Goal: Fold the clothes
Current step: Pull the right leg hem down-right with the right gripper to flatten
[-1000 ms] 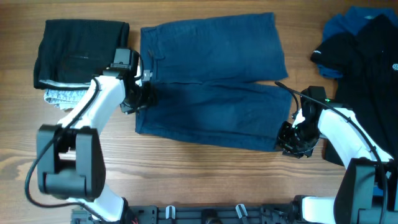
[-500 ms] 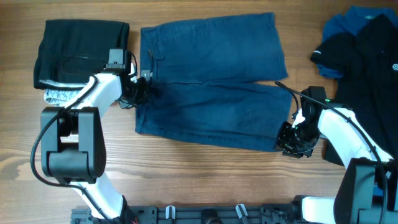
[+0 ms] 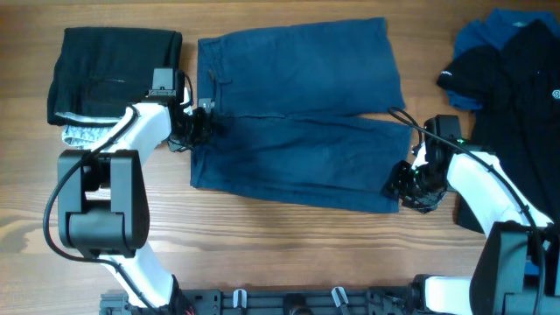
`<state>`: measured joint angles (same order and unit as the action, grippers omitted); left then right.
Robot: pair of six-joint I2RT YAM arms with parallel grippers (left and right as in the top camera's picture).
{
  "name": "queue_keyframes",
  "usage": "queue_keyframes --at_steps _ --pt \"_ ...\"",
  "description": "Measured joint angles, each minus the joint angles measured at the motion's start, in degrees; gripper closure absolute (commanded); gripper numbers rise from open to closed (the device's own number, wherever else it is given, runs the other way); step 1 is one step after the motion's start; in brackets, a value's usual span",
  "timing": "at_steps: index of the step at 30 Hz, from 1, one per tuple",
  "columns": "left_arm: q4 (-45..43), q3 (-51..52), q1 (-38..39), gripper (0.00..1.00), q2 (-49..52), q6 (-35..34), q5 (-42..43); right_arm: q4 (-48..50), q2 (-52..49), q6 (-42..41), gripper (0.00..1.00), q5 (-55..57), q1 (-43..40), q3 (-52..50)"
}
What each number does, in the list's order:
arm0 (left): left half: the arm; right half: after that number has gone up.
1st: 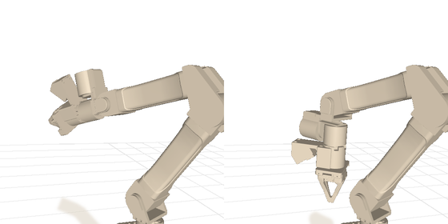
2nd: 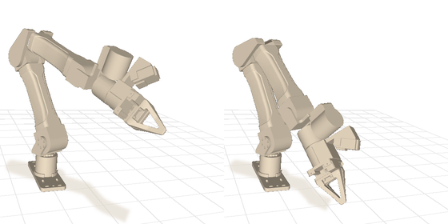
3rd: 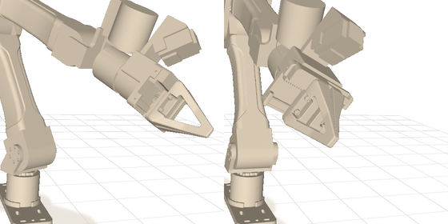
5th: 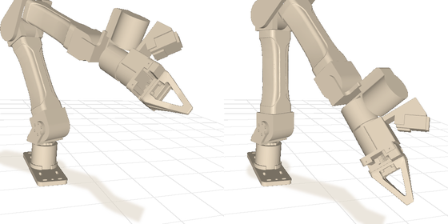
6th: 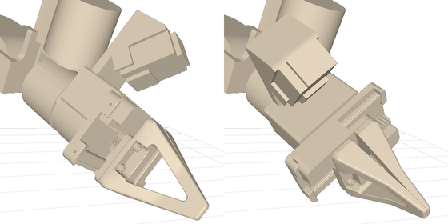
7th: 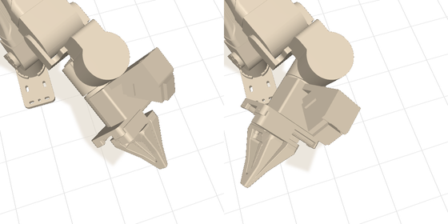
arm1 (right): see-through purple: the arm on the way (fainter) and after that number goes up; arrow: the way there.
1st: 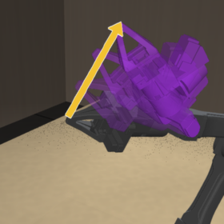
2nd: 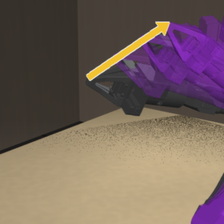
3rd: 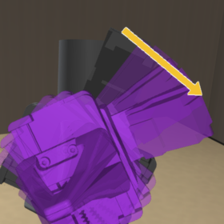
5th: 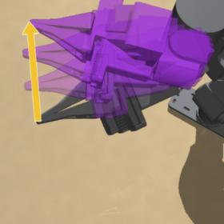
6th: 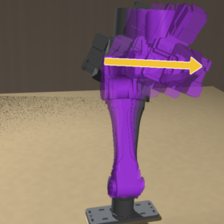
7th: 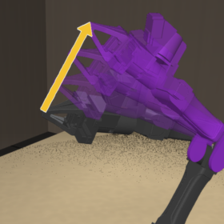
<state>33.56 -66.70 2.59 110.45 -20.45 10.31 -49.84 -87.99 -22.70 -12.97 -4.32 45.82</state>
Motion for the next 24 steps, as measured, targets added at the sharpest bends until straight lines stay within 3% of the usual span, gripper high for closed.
queue_keyframes --at_steps 16,19,22,24 --pt "-1.9 0.4 0.0 0.87 0.0 0.0 -0.1 7.0 -0.2 -0.9 0.52 0.0 0.0 -3.2" --pt "-2.0 0.4 0.0 0.87 0.0 0.0 -0.1 7.5 -0.2 -2.0 0.64 -0.3 0.0 -4.6" --pt "-2.0 0.4 0.0 0.87 0.0 0.0 0.0 7.7 -0.2 -2.6 0.69 -1.4 0.0 -5.0" --pt "-2.0 0.4 0.0 0.87 0.0 0.0 0.0 7.7 -0.2 -2.6 0.81 -1.7 0.0 -5.0"
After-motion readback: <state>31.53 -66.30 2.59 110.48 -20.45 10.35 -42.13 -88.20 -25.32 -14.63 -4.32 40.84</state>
